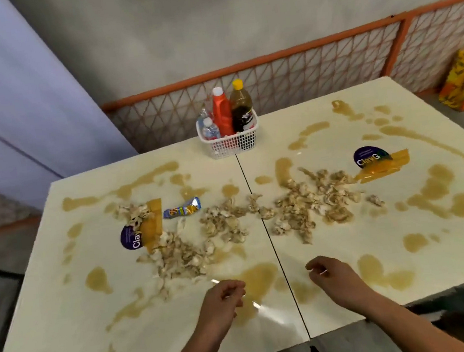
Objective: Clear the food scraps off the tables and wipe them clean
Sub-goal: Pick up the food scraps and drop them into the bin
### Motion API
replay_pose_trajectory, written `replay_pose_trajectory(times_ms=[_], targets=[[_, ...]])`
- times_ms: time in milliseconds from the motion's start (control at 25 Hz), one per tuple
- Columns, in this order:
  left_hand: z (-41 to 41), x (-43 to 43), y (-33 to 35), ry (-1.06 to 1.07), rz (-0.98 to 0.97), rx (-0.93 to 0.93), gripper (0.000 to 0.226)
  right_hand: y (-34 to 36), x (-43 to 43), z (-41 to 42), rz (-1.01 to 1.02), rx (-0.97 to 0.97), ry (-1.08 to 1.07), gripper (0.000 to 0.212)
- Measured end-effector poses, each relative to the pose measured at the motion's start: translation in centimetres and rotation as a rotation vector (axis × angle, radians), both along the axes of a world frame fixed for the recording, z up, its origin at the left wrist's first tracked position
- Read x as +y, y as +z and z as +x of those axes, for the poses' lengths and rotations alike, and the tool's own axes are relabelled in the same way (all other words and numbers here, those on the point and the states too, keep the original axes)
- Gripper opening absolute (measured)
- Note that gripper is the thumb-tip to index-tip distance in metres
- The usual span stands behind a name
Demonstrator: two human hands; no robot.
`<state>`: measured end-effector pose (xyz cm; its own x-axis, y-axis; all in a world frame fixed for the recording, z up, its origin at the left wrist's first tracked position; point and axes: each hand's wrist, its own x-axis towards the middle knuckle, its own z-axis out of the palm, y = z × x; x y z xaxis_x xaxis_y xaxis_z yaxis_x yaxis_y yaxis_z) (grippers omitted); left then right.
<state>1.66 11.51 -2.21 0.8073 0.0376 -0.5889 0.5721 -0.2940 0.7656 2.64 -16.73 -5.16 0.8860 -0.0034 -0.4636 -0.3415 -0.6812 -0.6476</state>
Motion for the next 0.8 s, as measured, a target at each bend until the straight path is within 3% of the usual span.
replay_pose_trajectory(times_ms=[400, 520, 800], targets=[[2.3, 18.8, -4.1, 0.253, 0.001, 0.015, 0.013, -3.2, 16.3, 10.7, -0.515, 0.017, 0.582, 0.045], [4.2, 22.1, -4.7, 0.268, -0.007, -0.003, 0.014, -3.8, 18.2, 12.4, -0.630, 0.089, 0.582, 0.051], [9.8, 28.0, -6.5, 0.215, 0.089, -0.096, 0.012, -4.4, 19.8, 13.7, -0.631, 0.127, 0.475, 0.057]])
